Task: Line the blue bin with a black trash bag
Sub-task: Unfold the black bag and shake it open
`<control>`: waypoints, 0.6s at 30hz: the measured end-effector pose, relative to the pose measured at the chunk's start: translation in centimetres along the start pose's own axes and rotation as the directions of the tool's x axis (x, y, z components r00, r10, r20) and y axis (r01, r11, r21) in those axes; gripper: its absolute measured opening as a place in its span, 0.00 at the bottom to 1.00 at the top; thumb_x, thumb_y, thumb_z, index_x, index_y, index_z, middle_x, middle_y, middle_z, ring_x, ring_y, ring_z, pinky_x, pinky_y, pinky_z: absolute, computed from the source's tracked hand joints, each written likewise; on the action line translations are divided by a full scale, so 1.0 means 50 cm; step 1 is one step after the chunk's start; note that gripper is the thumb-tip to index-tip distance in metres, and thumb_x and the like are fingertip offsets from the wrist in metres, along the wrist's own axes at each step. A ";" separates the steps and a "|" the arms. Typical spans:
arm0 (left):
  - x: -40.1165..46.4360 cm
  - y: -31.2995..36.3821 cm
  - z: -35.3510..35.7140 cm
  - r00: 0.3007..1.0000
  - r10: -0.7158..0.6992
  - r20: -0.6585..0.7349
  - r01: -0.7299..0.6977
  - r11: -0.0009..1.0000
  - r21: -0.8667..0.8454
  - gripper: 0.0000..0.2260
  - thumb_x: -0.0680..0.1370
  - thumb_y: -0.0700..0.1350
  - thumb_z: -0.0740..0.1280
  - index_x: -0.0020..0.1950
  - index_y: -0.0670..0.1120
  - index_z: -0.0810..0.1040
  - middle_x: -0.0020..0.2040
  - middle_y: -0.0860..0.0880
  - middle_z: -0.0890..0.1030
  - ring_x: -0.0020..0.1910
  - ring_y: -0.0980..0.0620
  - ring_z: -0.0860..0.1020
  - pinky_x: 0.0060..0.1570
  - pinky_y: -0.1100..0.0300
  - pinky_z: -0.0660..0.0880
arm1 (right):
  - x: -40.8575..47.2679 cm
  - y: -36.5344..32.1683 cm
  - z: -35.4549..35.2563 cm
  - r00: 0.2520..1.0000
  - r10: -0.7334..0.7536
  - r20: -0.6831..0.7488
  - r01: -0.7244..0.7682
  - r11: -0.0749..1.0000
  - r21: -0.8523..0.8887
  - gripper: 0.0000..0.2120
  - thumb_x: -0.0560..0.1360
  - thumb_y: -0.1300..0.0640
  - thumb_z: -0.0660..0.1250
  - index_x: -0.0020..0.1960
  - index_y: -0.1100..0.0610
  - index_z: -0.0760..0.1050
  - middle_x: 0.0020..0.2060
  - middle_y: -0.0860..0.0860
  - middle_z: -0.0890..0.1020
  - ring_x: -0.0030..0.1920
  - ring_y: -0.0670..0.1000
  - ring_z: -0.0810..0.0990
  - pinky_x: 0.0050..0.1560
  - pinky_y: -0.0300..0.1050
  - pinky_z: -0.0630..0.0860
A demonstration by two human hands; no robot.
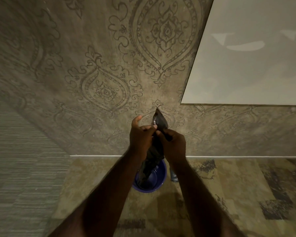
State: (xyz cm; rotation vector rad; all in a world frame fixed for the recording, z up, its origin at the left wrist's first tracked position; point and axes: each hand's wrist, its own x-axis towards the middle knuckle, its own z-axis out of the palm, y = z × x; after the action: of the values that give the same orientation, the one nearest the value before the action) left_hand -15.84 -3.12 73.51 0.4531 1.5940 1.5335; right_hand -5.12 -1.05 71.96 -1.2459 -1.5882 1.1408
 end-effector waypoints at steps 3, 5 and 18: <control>-0.003 0.016 -0.005 0.997 0.077 -0.022 -0.076 0.996 0.037 0.26 0.74 0.38 0.72 0.70 0.48 0.69 0.44 0.44 0.85 0.41 0.50 0.84 0.41 0.57 0.82 | 0.003 0.000 -0.004 0.996 0.037 -0.083 -0.034 0.999 0.041 0.03 0.72 0.56 0.75 0.39 0.51 0.83 0.32 0.48 0.84 0.35 0.50 0.83 0.41 0.51 0.82; -0.001 0.024 -0.013 0.995 0.094 -0.021 -0.094 0.995 -0.009 0.22 0.73 0.37 0.72 0.65 0.50 0.71 0.47 0.41 0.84 0.46 0.46 0.85 0.44 0.56 0.82 | 0.006 0.001 -0.009 0.992 0.096 -0.084 -0.081 0.983 0.162 0.09 0.69 0.57 0.77 0.33 0.47 0.81 0.29 0.45 0.82 0.32 0.47 0.82 0.36 0.46 0.81; 0.048 0.007 -0.130 0.893 0.448 0.049 -0.388 0.711 0.587 0.09 0.77 0.33 0.64 0.46 0.41 0.83 0.44 0.43 0.83 0.41 0.51 0.80 0.44 0.68 0.75 | 0.027 0.071 -0.080 0.878 0.270 -0.396 -0.204 0.958 0.201 0.07 0.76 0.60 0.69 0.41 0.50 0.80 0.36 0.50 0.84 0.43 0.57 0.85 0.43 0.51 0.84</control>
State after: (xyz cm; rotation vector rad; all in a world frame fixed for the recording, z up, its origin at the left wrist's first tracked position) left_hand -22.30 -5.32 72.30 1.1733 2.1507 1.3570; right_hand -0.69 1.34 69.74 -1.4939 -1.0280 1.0314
